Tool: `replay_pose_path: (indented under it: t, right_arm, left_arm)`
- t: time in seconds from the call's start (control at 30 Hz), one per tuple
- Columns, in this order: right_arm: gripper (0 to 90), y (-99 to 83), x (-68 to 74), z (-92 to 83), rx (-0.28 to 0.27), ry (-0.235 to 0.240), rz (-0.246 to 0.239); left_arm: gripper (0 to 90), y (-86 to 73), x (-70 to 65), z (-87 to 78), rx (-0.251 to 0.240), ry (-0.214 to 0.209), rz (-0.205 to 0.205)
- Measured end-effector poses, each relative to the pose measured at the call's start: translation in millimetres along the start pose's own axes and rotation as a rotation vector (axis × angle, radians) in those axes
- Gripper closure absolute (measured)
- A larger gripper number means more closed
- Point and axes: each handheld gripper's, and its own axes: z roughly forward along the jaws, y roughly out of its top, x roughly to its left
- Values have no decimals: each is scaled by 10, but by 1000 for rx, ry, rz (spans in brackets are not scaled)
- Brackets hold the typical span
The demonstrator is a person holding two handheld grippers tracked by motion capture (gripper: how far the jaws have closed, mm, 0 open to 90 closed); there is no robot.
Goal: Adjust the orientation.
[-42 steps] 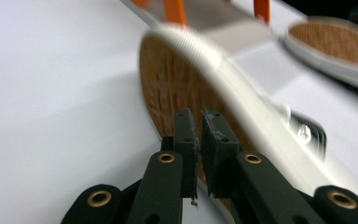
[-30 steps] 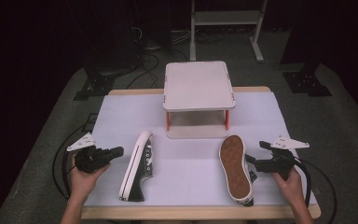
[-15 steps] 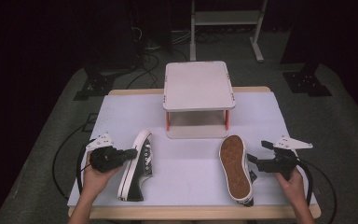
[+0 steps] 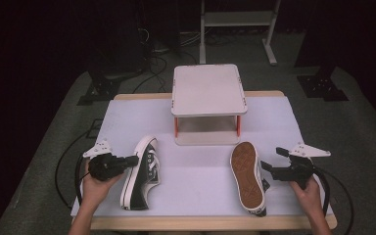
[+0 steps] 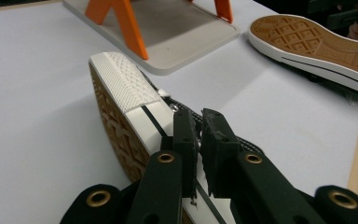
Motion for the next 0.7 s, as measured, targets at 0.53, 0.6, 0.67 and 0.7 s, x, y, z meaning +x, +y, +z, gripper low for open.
replay_pose_path:
  t: [0.53, 0.6, 0.67, 0.7]
  right_arm:
    - [140, -3, 3, 7, 0, 3, 0]
    - [140, -3, 4, 14, -1, 4, -1]
    - [140, -2, 8, 19, 0, 3, -3]
    - [140, -1, 11, 20, 2, 4, -2]
  left_arm:
    - [816, -97, 201, -307, -60, 57, -89]
    - [811, -101, 200, -338, -71, 55, -95]
    - [800, -104, 196, -354, -79, 52, -100]
    - [794, -105, 195, -356, -83, 49, -102]
